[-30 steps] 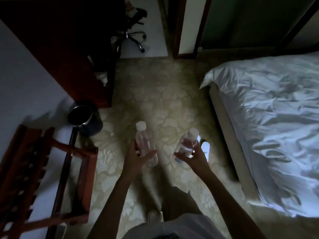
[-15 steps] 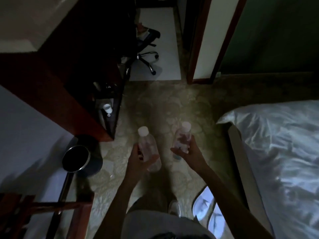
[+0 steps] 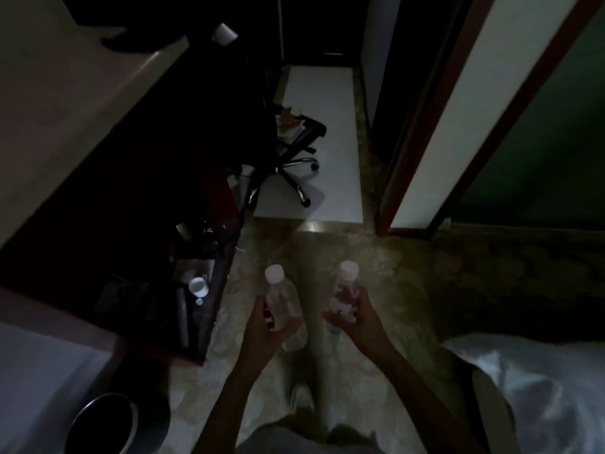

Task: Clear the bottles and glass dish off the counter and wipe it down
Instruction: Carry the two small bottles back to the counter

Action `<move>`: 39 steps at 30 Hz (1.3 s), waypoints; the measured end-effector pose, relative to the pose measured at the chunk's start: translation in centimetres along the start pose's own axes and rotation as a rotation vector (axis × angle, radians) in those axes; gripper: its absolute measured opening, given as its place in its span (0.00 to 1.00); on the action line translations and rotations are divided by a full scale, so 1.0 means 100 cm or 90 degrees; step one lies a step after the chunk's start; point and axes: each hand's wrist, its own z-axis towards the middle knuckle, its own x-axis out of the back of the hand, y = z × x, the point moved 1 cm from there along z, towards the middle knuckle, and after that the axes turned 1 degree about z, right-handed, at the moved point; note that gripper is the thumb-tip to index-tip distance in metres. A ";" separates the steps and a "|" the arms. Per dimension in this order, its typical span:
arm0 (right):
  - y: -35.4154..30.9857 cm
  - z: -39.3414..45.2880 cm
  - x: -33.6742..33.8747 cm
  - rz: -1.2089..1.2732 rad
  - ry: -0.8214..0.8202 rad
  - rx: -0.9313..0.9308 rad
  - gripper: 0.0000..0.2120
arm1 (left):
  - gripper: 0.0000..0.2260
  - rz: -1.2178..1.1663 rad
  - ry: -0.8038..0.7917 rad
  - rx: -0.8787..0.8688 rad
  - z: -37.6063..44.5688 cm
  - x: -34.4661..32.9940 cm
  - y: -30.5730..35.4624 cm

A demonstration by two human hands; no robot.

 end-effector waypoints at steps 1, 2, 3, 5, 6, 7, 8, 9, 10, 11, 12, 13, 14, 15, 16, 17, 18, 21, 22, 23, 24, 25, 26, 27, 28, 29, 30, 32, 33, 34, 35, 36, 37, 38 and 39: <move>-0.016 0.029 0.004 0.008 0.004 0.007 0.26 | 0.27 0.000 0.009 -0.010 0.025 0.001 0.017; -0.032 0.055 0.008 0.020 0.005 0.014 0.26 | 0.26 -0.006 0.023 -0.022 0.050 0.003 0.032; -0.041 0.081 0.009 0.023 0.006 0.021 0.29 | 0.26 -0.010 0.034 -0.028 0.073 0.005 0.048; -0.057 0.132 0.008 0.032 0.005 0.026 0.33 | 0.23 -0.042 0.044 -0.024 0.119 0.005 0.074; -0.064 0.159 0.006 0.039 -0.013 0.022 0.31 | 0.23 -0.052 0.042 -0.027 0.140 0.004 0.083; -0.068 0.185 0.004 0.042 -0.039 0.018 0.28 | 0.24 -0.062 0.042 -0.029 0.161 0.003 0.091; -0.071 0.212 0.000 0.042 -0.069 0.012 0.27 | 0.25 -0.059 0.055 -0.031 0.182 0.003 0.095; -0.076 0.239 -0.004 0.044 -0.097 0.011 0.29 | 0.26 -0.055 0.074 -0.030 0.204 0.003 0.098; -0.086 0.267 -0.007 0.052 -0.118 0.020 0.31 | 0.26 -0.057 0.093 -0.024 0.227 0.005 0.102; -0.096 0.297 -0.012 0.064 -0.133 0.038 0.32 | 0.27 -0.068 0.119 -0.023 0.249 0.008 0.108; -0.108 0.326 -0.016 0.069 -0.139 0.060 0.34 | 0.28 -0.075 0.146 -0.016 0.270 0.012 0.115; -0.121 0.357 -0.021 0.069 -0.146 0.076 0.34 | 0.29 -0.084 0.176 -0.014 0.290 0.018 0.125; -0.135 0.388 -0.027 0.079 -0.164 0.085 0.31 | 0.29 -0.086 0.213 -0.015 0.308 0.028 0.137; -0.153 0.414 -0.033 0.091 -0.186 0.091 0.28 | 0.28 -0.093 0.256 -0.026 0.324 0.038 0.147; -0.176 0.438 -0.041 0.104 -0.211 0.101 0.27 | 0.27 -0.095 0.291 -0.038 0.336 0.051 0.161; -0.200 0.462 -0.050 0.108 -0.237 0.121 0.28 | 0.26 -0.092 0.323 -0.050 0.348 0.066 0.178; -0.223 0.486 -0.062 0.109 -0.277 0.141 0.29 | 0.26 -0.088 0.345 -0.061 0.358 0.082 0.196; -0.294 0.537 -0.109 0.114 -0.355 0.210 0.32 | 0.24 -0.086 0.423 -0.109 0.379 0.137 0.243; -0.317 0.552 -0.127 0.111 -0.361 0.238 0.31 | 0.24 -0.078 0.457 -0.125 0.386 0.156 0.255; -0.336 0.565 -0.145 0.119 -0.380 0.257 0.28 | 0.24 -0.075 0.487 -0.138 0.392 0.174 0.267; -0.352 0.578 -0.165 0.136 -0.404 0.269 0.25 | 0.24 -0.074 0.515 -0.146 0.397 0.193 0.277; -0.370 0.589 -0.183 0.161 -0.424 0.282 0.24 | 0.24 -0.071 0.543 -0.155 0.403 0.213 0.286; -0.390 0.600 -0.202 0.183 -0.438 0.300 0.24 | 0.24 -0.064 0.568 -0.166 0.409 0.234 0.296; -0.409 0.612 -0.221 0.196 -0.458 0.319 0.24 | 0.25 -0.048 0.596 -0.176 0.417 0.257 0.304; -0.426 0.625 -0.241 0.207 -0.479 0.333 0.25 | 0.27 -0.030 0.627 -0.188 0.426 0.280 0.311; -0.444 0.638 -0.259 0.218 -0.491 0.342 0.25 | 0.30 -0.005 0.652 -0.200 0.436 0.305 0.316; -0.463 0.650 -0.275 0.231 -0.495 0.359 0.25 | 0.32 0.011 0.670 -0.206 0.447 0.330 0.322; -0.500 0.675 -0.309 0.226 -0.514 0.382 0.25 | 0.32 0.013 0.695 -0.207 0.474 0.378 0.331; -0.519 0.686 -0.324 0.212 -0.530 0.393 0.25 | 0.30 0.017 0.702 -0.203 0.490 0.400 0.336; -0.535 0.699 -0.341 0.190 -0.538 0.403 0.26 | 0.28 0.026 0.705 -0.198 0.506 0.419 0.339; -0.549 0.712 -0.358 0.164 -0.539 0.417 0.27 | 0.25 0.035 0.709 -0.189 0.524 0.438 0.340; -0.562 0.726 -0.377 0.138 -0.536 0.435 0.29 | 0.24 0.038 0.715 -0.181 0.543 0.455 0.341; -0.570 0.742 -0.398 0.117 -0.538 0.450 0.33 | 0.23 0.041 0.721 -0.168 0.562 0.472 0.341; -0.578 0.755 -0.416 0.087 -0.538 0.453 0.36 | 0.22 0.045 0.724 -0.152 0.581 0.486 0.339; -0.585 0.764 -0.431 0.063 -0.540 0.444 0.37 | 0.22 0.055 0.727 -0.132 0.599 0.498 0.336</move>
